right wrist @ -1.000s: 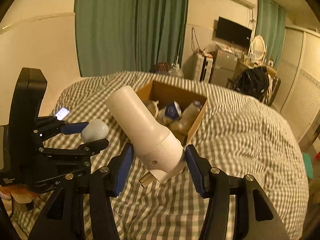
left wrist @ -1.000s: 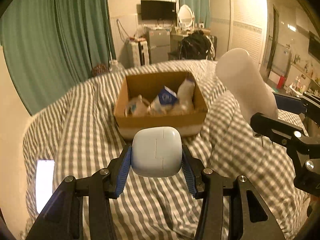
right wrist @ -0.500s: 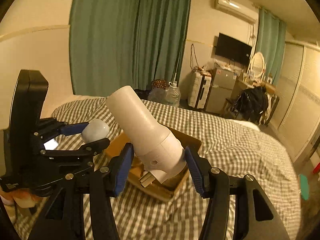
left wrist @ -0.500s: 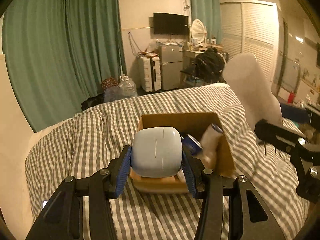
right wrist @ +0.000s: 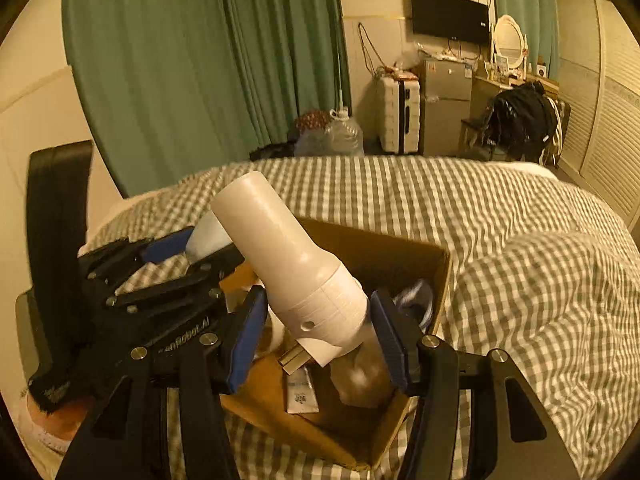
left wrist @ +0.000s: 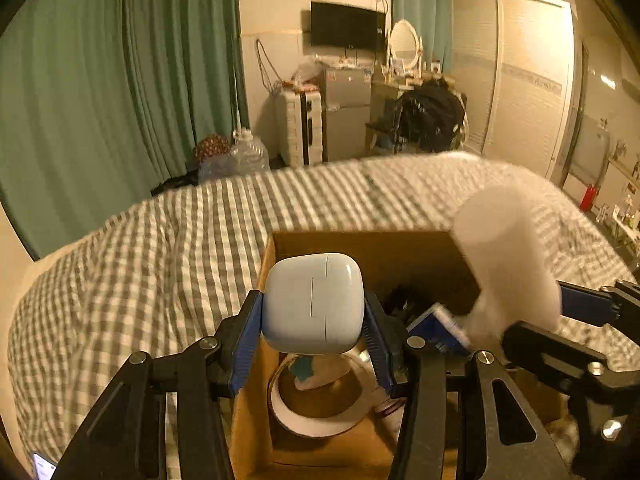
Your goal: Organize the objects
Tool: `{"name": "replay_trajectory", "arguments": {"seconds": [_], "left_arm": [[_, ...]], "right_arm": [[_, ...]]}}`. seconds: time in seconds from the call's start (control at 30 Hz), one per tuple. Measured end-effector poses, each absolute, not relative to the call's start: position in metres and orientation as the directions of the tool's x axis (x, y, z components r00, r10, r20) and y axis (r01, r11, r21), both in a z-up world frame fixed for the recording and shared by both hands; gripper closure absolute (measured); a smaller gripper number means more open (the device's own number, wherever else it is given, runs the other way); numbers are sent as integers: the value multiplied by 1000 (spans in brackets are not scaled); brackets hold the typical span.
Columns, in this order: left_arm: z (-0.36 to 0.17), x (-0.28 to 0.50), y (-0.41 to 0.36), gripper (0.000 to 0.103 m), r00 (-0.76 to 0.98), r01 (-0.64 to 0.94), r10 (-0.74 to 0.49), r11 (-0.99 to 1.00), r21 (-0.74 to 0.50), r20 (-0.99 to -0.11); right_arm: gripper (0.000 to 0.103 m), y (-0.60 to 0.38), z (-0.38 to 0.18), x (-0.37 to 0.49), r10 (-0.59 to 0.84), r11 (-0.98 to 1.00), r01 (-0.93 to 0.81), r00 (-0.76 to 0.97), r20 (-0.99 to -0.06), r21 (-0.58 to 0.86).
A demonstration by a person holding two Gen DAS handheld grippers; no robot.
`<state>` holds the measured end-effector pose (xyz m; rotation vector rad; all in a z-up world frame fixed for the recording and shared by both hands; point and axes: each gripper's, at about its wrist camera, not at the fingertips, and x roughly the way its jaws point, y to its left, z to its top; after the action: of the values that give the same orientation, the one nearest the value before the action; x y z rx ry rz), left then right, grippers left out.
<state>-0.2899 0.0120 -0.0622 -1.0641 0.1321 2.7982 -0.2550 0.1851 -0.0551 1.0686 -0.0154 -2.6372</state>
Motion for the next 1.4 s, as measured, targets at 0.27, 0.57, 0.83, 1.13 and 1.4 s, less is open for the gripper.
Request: {"name": "replay_trajectory", "arguments": {"seconds": [0.27,0.57,0.83,1.13,1.4], "left_arm": [[-87,-288,18,53,-692,-207,128,-978,25,-710],[-101,-269,25,44,-690,-234,125,-971,57,-713],[-60,-240,22,16,-743,-191,105,-980,60,-661],[26,-199,21,8,-827,-152,79,-985,86,-556],[85,-151,17,1,-893,-139,81,-985,100,-443]], "right_arm": [[49,190,-88,-254,-305,-948,277,-646,-700,158],[34,188,-90,-239,-261,-962,239,-663,-702,133],[25,209,-61,-224,-226,-973,195,-718,-658,122],[16,224,24,-189,-199,-979,187,-824,-531,77],[10,237,88,-141,-170,-985,163,-902,-398,53]]}}
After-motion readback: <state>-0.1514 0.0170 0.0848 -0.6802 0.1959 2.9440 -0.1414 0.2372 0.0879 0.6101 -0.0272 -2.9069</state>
